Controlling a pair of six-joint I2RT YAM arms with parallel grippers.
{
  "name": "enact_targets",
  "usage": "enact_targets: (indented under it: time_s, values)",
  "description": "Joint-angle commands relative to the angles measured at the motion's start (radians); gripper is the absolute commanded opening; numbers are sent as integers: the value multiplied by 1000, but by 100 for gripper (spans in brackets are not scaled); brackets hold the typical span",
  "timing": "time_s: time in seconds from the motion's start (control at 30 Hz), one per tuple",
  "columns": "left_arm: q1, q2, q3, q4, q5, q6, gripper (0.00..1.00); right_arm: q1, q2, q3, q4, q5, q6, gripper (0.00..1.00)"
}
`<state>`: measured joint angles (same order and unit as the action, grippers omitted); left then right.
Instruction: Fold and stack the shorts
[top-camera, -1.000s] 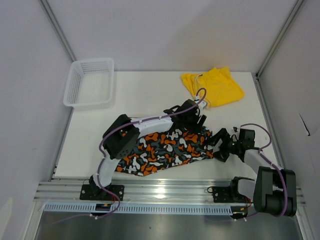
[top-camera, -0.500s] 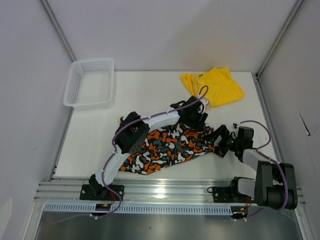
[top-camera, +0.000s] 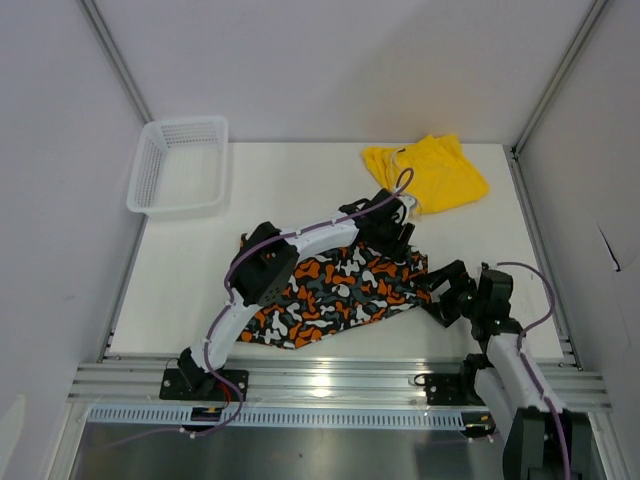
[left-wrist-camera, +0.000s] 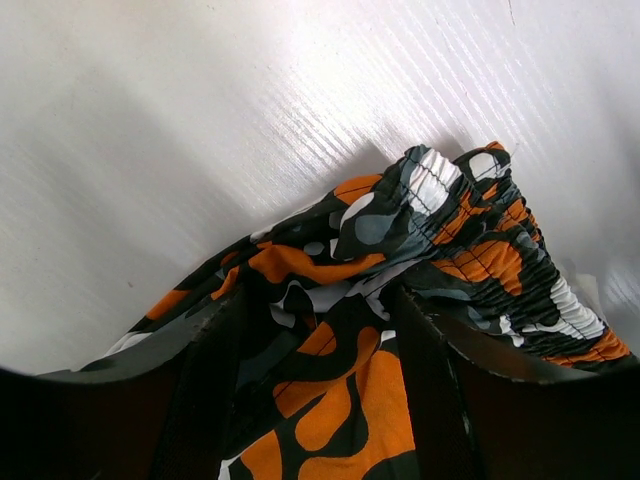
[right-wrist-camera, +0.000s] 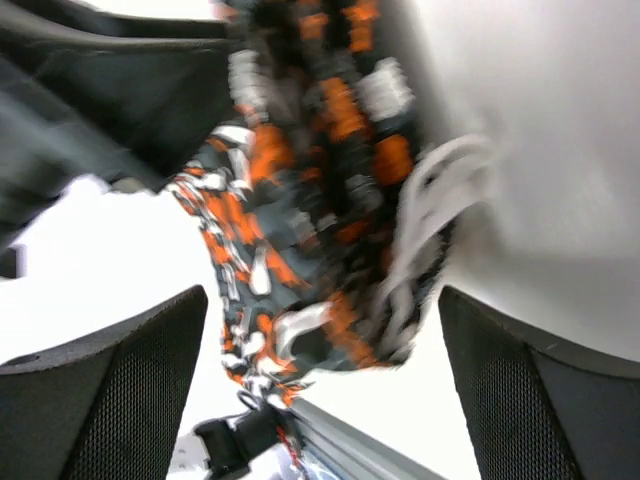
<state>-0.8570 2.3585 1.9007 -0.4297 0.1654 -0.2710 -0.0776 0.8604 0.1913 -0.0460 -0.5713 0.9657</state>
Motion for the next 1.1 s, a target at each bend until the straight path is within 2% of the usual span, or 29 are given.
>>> enact_targets:
  time_s: [0.0, 0.07, 0.2, 0.3, 0.4, 0.53, 0.7, 0.87, 0.97, 1.07]
  values:
    - [9, 31, 20, -29, 19, -19, 63, 19, -190, -22, -141, 114, 125, 100]
    - [9, 31, 17, -29, 22, -19, 63, 30, -289, -70, -153, 146, 211, 100]
    - [13, 25, 5, -18, 34, -20, 63, 61, -331, -125, -129, 200, 274, 99]
    - [19, 21, -5, -9, 49, -27, 63, 75, -281, -142, -86, 214, 281, 100]
    - [24, 25, -6, -4, 65, -31, 63, 151, -238, -154, -26, 243, 307, 99]
    - [26, 24, -11, 2, 68, -34, 63, 246, -198, -225, 147, 365, 398, 100]
    - [26, 22, -11, 0, 72, -33, 63, 352, -175, -248, 233, 525, 441, 99]
    - [26, 24, -15, 3, 77, -31, 63, 357, -121, -240, 302, 651, 427, 100]
    - [26, 25, -14, 3, 82, -31, 63, 355, -55, -227, 357, 665, 403, 99]
    - [26, 25, -11, 2, 88, -28, 63, 355, 84, -219, 469, 642, 393, 99]
